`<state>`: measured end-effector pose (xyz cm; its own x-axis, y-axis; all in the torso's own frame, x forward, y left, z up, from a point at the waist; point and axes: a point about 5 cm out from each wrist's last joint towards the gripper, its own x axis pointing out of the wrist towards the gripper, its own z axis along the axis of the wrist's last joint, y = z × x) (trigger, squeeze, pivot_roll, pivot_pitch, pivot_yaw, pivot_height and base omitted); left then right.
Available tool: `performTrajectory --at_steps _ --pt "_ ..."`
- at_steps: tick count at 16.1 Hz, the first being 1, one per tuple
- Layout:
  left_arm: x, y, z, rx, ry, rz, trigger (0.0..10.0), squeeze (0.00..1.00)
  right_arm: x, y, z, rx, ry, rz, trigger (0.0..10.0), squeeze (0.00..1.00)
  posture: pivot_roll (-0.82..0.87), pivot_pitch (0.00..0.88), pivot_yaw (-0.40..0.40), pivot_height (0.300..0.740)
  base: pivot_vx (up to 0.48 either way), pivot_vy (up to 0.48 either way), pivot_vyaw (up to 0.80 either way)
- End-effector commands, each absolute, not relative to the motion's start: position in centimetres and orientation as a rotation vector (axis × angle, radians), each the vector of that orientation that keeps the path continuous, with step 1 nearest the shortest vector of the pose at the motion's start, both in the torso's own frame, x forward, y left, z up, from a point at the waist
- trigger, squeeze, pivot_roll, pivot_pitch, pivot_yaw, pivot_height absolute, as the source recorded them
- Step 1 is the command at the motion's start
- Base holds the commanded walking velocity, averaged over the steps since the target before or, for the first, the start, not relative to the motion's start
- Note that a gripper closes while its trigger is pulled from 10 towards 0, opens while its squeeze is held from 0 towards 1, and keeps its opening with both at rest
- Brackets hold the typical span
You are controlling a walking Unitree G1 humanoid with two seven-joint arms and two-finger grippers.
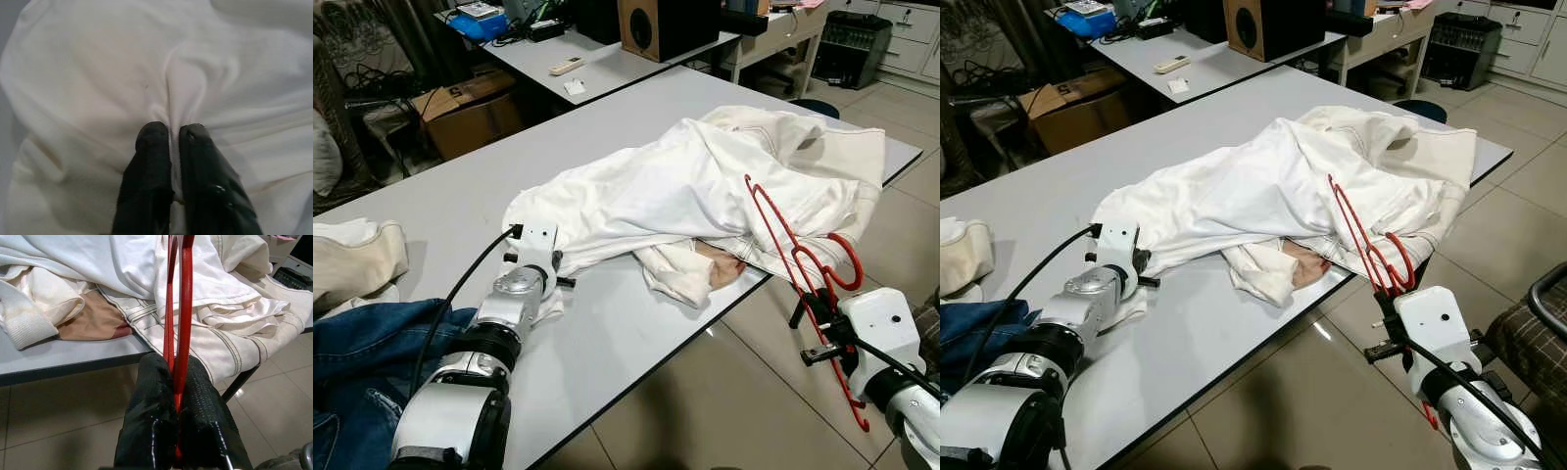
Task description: Hang hanger
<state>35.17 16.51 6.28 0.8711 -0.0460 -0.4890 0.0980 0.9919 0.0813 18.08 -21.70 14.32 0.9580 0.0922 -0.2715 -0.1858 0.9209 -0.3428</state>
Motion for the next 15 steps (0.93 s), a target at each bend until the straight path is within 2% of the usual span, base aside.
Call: performTrajectory --at_steps 1,4,7,9,11,13,15 --pt "34.6 16.8 5.3 0.074 0.552 -0.067 0.0 0.00 18.3 -21.7 14.6 -0.384 0.227 0.123 10.0 0.00 -0.26 0.000 0.128 0.740 0.000 0.000 0.00" --pt "35.9 15.4 7.2 -0.003 0.449 -0.106 0.0 0.00 18.9 -22.1 15.3 -0.379 0.166 0.030 10.0 0.00 -0.26 0.000 0.131 0.740 0.000 0.000 0.00" --pt "38.0 13.6 10.6 -0.009 0.355 -0.156 0.0 0.00 19.4 -22.3 15.6 -0.368 0.137 -0.016 10.0 0.00 -0.27 0.000 0.151 0.740 0.000 0.000 0.00" --pt "40.7 11.3 16.8 -0.018 0.171 -0.212 0.0 0.00 19.6 -22.3 15.5 -0.367 0.128 -0.039 10.0 0.00 -0.27 0.000 0.172 0.740 0.000 0.000 0.00" --pt "42.0 10.6 22.4 -0.067 0.002 -0.232 0.0 0.00 19.6 -22.3 15.5 -0.366 0.120 -0.058 10.0 0.00 -0.28 0.000 0.182 0.740 0.000 0.000 0.00" --pt "42.5 10.3 31.5 -0.160 -0.268 -0.287 0.0 0.00 19.5 -22.6 15.6 -0.361 0.110 -0.092 10.0 0.00 -0.28 0.000 0.193 0.740 0.000 0.000 0.00" --pt "42.2 10.4 34.3 -0.137 -0.338 -0.330 0.0 0.00 19.3 -22.6 15.5 -0.359 0.112 -0.096 10.0 0.00 -0.28 0.000 0.190 0.740 0.000 0.000 0.00"
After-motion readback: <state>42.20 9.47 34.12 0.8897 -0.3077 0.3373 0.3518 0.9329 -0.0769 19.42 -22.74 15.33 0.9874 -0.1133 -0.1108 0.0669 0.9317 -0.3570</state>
